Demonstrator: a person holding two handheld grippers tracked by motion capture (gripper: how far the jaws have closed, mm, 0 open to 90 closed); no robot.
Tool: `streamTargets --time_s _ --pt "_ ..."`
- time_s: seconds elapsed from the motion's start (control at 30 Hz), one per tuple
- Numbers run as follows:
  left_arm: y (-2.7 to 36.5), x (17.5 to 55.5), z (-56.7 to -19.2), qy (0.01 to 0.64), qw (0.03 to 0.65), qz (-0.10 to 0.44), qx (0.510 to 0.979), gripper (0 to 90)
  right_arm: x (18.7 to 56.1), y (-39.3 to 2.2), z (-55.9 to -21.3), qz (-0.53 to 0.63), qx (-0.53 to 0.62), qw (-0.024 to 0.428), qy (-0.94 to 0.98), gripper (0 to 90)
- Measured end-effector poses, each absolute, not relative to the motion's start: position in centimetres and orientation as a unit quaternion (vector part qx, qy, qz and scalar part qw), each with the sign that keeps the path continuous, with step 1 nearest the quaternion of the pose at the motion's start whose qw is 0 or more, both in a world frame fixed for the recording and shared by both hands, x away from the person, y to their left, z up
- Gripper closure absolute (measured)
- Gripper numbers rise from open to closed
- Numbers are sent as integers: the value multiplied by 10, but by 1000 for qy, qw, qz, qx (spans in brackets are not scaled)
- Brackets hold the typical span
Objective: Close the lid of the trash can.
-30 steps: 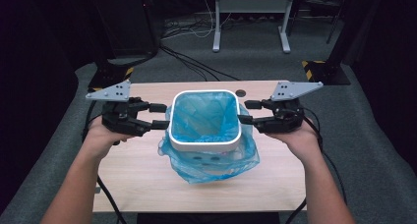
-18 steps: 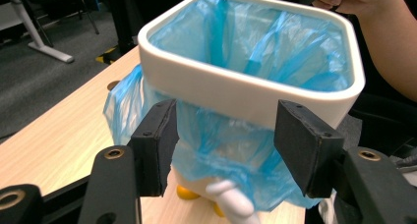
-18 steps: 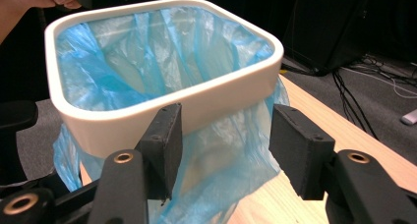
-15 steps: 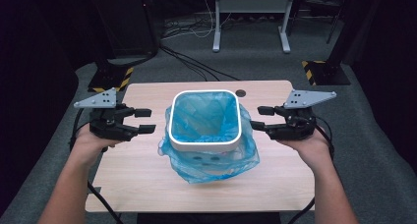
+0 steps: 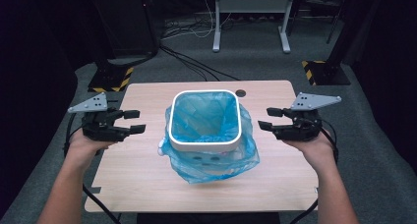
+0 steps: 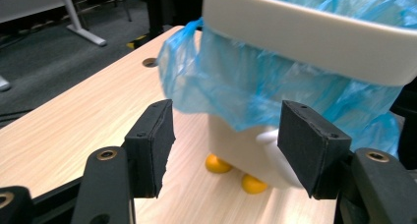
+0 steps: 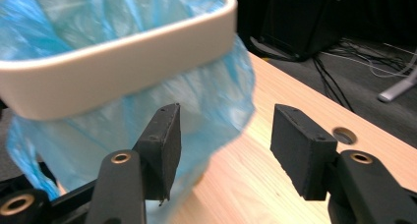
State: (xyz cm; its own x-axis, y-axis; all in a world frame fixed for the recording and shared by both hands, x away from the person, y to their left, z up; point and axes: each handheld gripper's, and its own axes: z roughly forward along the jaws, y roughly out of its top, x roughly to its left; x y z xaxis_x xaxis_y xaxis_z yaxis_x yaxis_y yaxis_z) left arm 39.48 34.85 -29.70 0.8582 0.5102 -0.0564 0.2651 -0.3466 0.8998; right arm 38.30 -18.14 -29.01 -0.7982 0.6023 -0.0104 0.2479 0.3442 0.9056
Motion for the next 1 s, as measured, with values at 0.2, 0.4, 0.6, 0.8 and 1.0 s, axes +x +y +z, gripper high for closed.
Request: streamTargets --time_s 0.2,0.4,0.6,0.8,1.0 --pt "368 395 -310 264 516 130 804 373 384 -201 -302 505 287 184 793 422" --pt "384 396 -332 289 509 137 799 369 383 -213 -318 493 299 195 793 405" --pt "396 398 -354 315 491 150 798 365 382 -219 -336 476 310 204 797 397" --pt "403 399 -374 324 487 149 797 365 380 -225 -359 469 315 208 799 398" --pt "409 399 -402 344 490 147 787 361 379 -228 -390 461 331 202 798 394"
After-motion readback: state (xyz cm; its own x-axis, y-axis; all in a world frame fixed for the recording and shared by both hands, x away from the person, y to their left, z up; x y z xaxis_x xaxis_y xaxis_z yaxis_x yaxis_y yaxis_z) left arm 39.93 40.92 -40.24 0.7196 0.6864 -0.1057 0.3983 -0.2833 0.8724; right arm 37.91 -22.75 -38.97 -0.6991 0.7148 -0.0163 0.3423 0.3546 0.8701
